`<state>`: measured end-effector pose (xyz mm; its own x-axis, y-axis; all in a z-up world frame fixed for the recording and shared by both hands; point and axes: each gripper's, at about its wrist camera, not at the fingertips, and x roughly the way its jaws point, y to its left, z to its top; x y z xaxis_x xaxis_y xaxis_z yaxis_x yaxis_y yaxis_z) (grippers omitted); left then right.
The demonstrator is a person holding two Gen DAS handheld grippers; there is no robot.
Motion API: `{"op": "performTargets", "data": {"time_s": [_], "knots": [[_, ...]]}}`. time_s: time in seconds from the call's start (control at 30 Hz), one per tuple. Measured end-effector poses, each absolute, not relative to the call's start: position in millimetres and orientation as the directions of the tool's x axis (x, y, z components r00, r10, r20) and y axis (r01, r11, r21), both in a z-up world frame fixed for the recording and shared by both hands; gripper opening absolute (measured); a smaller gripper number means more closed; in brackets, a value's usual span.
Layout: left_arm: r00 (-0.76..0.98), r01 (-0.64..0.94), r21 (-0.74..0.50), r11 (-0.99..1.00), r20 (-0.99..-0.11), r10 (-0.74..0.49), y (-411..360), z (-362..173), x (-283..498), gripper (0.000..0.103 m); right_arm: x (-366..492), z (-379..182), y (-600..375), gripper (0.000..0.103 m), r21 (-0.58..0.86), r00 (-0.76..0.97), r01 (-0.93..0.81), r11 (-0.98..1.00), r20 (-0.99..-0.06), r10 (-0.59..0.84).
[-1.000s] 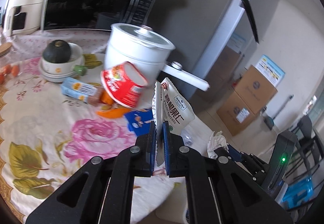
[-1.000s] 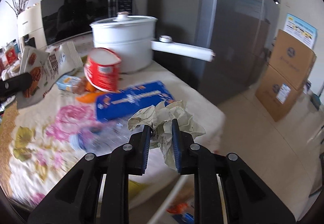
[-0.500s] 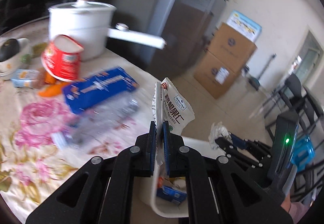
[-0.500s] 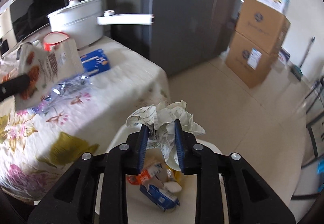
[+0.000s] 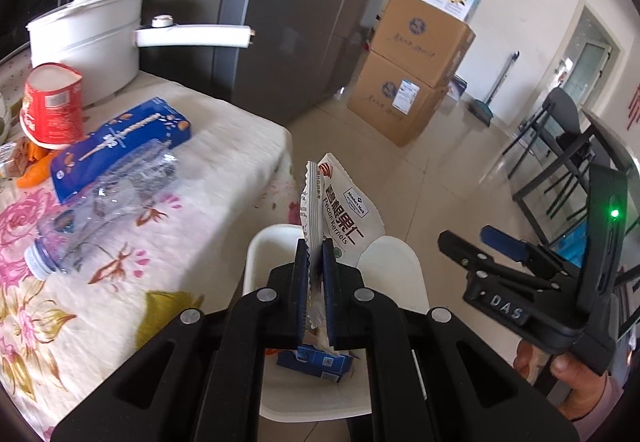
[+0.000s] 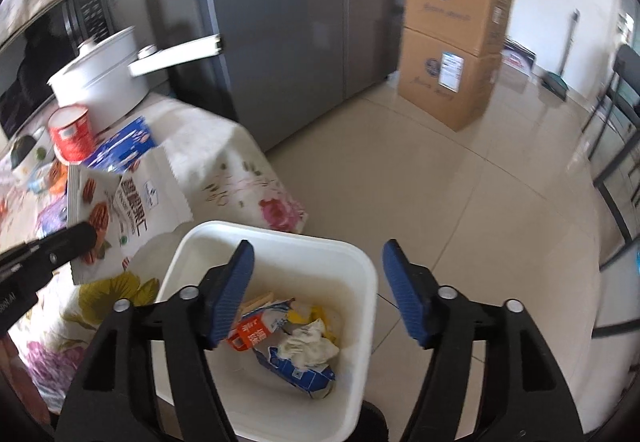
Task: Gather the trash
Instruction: 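Carry both to the white bin, open the right gripper while the left releases the wrapper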
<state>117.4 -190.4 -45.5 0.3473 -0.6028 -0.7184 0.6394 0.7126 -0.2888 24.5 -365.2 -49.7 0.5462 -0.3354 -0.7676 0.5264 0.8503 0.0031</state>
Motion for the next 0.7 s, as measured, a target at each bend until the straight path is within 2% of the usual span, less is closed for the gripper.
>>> {"op": "performTargets", "data": {"time_s": [0.17,0.23,0.33,0.43,0.47,0.5,0.53,0.6,0.7], "knots": [[0.315,0.661,-0.289,0.693,-0.731,-0.606,-206,-53,113,0.007,18,-48,-379,0.078,-0.039,0.521,0.583,0.812,-0.748,-0.41],[0.3,0.669,-0.29,0.684,-0.736,-0.607,-213,-56,112,0.008,14,-46,-384,0.086,-0.065,0.509,0.615,0.786,-0.729,-0.458],[0.272,0.677,-0.299,0.672,-0.748,-0.606,-224,-62,110,0.008,11,-45,-393,0.092,-0.086,0.492,0.649,0.756,-0.711,-0.503],[0.244,0.684,-0.306,0.662,-0.76,-0.603,-235,-68,110,0.009,7,-46,-400,0.094,-0.091,0.472,0.675,0.732,-0.711,-0.522],[0.238,0.688,-0.303,0.659,-0.764,-0.6,-239,-70,110,0.011,6,-48,-404,0.095,-0.095,0.458,0.688,0.719,-0.712,-0.532],[0.236,0.69,-0.301,0.659,-0.767,-0.597,-243,-71,110,0.021,5,-48,-406,0.096,-0.098,0.45,0.695,0.712,-0.713,-0.537],[0.236,0.689,-0.3,0.66,-0.767,-0.596,-246,-71,110,0.035,4,-50,-409,0.096,-0.099,0.441,0.703,0.704,-0.716,-0.541],[0.245,0.687,-0.299,0.662,-0.763,-0.598,-251,-70,110,0.046,3,-51,-413,0.096,-0.09,0.435,0.71,0.698,-0.723,-0.536],[0.258,0.692,-0.288,0.662,-0.758,-0.599,-256,-67,111,0.046,4,-53,-416,0.096,-0.076,0.434,0.715,0.695,-0.732,-0.526]]}}
